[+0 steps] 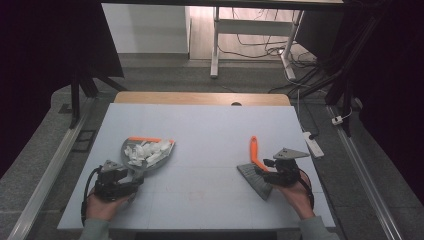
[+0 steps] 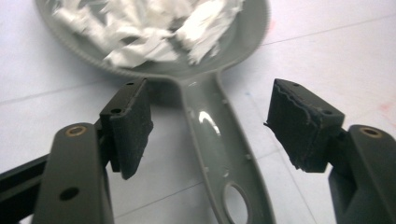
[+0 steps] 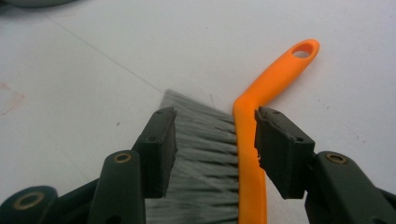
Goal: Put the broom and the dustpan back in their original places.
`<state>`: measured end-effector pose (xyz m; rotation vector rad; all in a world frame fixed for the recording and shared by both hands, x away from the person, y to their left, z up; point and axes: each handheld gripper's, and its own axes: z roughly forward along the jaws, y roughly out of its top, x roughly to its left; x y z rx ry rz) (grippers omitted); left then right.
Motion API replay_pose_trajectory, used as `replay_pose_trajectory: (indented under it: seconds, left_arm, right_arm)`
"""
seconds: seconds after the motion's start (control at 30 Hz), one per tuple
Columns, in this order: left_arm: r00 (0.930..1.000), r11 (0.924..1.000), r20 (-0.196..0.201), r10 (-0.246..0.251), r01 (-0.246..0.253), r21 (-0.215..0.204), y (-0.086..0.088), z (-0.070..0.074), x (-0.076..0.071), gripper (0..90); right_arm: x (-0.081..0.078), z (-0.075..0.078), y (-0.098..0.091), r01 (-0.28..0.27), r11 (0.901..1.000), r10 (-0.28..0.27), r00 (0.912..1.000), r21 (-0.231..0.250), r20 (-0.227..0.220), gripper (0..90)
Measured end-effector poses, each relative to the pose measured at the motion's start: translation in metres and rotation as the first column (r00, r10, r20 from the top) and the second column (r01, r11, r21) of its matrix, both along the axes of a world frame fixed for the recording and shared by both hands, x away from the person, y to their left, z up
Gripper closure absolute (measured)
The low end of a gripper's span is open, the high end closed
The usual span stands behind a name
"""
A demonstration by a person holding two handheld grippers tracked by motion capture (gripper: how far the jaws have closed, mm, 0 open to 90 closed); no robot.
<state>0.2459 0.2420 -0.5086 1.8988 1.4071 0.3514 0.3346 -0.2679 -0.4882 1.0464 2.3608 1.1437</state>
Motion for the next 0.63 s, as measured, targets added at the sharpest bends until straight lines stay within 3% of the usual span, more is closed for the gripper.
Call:
replay_pose_trajectory:
  seconds: [0.13, 0.3, 0.47, 0.63]
  left_arm:
    - [0.9955, 0.9960, 0.035, -0.089, 0.089, -0.004, 0.002, 0.001, -0.001, 34.1]
    - [0.9864, 0.9875, 0.054, -0.155, 0.156, -0.023, 0.005, 0.000, -0.002, 34.6]
    - [0.9859, 0.9854, 0.042, -0.162, 0.164, -0.046, 0.009, -0.003, -0.002, 34.3]
    - [0.9861, 0.9859, 0.040, -0.161, 0.163, -0.040, 0.005, -0.003, -0.002, 34.0]
  right_arm:
    - [-0.008, -0.002, -0.004, -0.033, 0.9994, 0.033, 0.9993, 0.005, 0.019, 48.4]
    - [-0.019, -0.003, -0.008, -0.055, 0.9985, 0.055, 0.9974, -0.001, 0.047, 48.5]
    - [-0.025, -0.005, -0.012, -0.053, 0.9986, 0.053, 0.9963, -0.006, 0.067, 48.5]
    - [-0.025, -0.005, -0.011, -0.070, 0.9975, 0.071, 0.9945, -0.007, 0.078, 48.2]
